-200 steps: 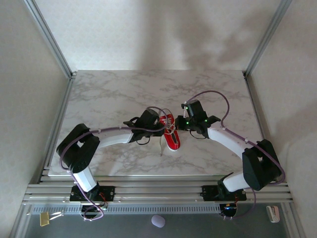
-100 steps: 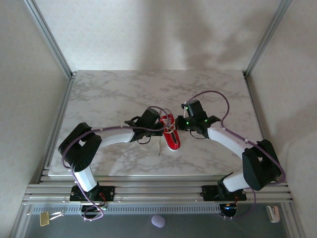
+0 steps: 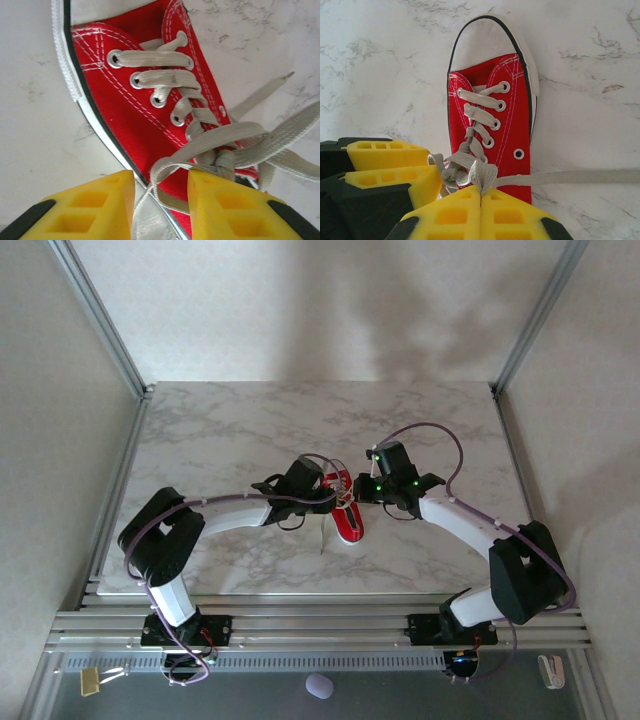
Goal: Tie the shoes
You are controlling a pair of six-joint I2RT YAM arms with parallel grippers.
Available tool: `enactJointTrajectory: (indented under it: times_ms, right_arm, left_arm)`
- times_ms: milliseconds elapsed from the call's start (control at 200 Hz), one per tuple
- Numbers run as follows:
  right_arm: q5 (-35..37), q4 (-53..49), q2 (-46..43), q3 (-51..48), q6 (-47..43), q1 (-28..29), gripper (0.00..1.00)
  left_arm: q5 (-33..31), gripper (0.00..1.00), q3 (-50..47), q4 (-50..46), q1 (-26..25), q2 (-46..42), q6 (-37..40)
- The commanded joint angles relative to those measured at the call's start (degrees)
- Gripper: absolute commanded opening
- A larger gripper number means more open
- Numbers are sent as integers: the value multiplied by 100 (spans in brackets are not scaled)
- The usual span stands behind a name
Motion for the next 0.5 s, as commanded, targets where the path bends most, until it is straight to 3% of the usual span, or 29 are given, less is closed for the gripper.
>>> enactJointTrajectory:
  times_ms: [0,495]
  right_arm:
    - [3,-72,-13,28,-14,-37,0]
    - [12,-73,-10,20,-35,-36,0]
  left_arm:
    - [178,30,-46,183,-6,-83,-216]
    - [-187,0,140,-207,-6,-43,46]
